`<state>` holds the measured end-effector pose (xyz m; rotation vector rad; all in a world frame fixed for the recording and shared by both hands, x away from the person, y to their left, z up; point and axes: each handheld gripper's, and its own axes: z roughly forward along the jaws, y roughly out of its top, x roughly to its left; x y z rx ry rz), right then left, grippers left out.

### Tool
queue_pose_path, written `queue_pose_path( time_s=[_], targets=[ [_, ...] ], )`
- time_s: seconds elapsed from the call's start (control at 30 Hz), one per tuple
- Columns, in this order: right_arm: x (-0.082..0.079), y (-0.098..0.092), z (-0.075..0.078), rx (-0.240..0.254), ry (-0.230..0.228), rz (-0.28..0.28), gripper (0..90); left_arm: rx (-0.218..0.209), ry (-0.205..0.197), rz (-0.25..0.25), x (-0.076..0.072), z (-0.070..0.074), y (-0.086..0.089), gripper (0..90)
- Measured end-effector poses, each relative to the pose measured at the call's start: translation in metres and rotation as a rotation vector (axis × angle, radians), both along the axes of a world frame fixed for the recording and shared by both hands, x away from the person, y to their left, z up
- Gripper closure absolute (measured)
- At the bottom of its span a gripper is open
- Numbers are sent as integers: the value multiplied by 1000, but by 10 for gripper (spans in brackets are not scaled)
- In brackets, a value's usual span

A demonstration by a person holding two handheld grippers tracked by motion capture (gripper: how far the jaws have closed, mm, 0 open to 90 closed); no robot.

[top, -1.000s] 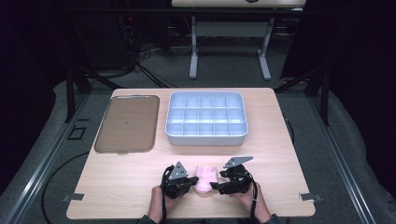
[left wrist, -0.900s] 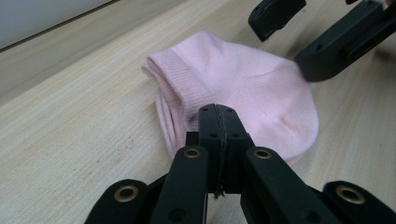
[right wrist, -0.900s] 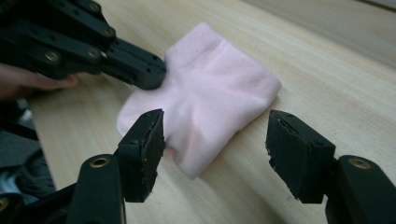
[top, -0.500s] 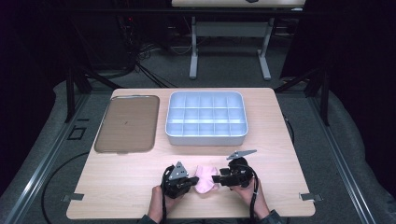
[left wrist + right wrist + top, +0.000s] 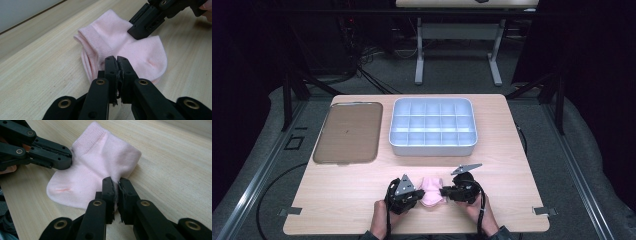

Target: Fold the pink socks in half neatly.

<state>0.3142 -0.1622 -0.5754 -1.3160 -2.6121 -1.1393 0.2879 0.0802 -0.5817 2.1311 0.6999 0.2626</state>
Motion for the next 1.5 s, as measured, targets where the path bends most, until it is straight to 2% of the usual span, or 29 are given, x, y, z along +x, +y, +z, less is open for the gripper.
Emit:
queue_pose_path(
  time_s=[0.1,0.2,0.33,0.53,0.77,0.83,0.93,0.97,1.0,1.03,1.17,1.27,1.4,1.43,1.5],
  targets=[
    [-1,1,1,-5,-4,-1,842,-19,5,7,1,2,3,866],
    [-1,0,1,-7,-6,-1,842,1,-8,9,0,3,4,868],
    [-2,0,0,-3,-19,2,842,16,2,-4,2,2,3,875],
    [-6,-2,4,-9,-17,4,852,-28,28,-8,7,-2,5,885],
    [-13,-17,17,-12,-35,-16,851,-66,47,-35,12,-5,-11,884],
    [-15,-19,22,-37,-50,-29,851,-72,52,-29,12,-5,-17,885],
    [-18,-15,28,-106,-90,-34,849,-67,59,-33,13,-5,-23,886],
    [-20,-13,34,-187,-92,-45,848,-65,63,-34,14,-5,-25,886],
    [-20,-9,33,-149,-112,-34,845,-69,71,-35,14,-6,-27,887],
    [-20,-7,34,-141,-119,-35,844,-69,69,-39,14,-6,-27,889],
    [-18,-2,41,-143,-115,-14,841,-79,97,-31,16,-6,-29,895],
    [-15,2,48,-153,-106,7,841,-77,86,-31,15,-7,-30,897],
    [-12,13,46,-135,-86,38,842,-82,100,-27,16,-7,-30,898],
    [-12,16,44,-134,-94,53,842,-81,95,-31,16,-7,-30,898],
    [-11,21,41,-144,-81,72,842,-79,95,-33,17,-7,-30,898]
  ],
)
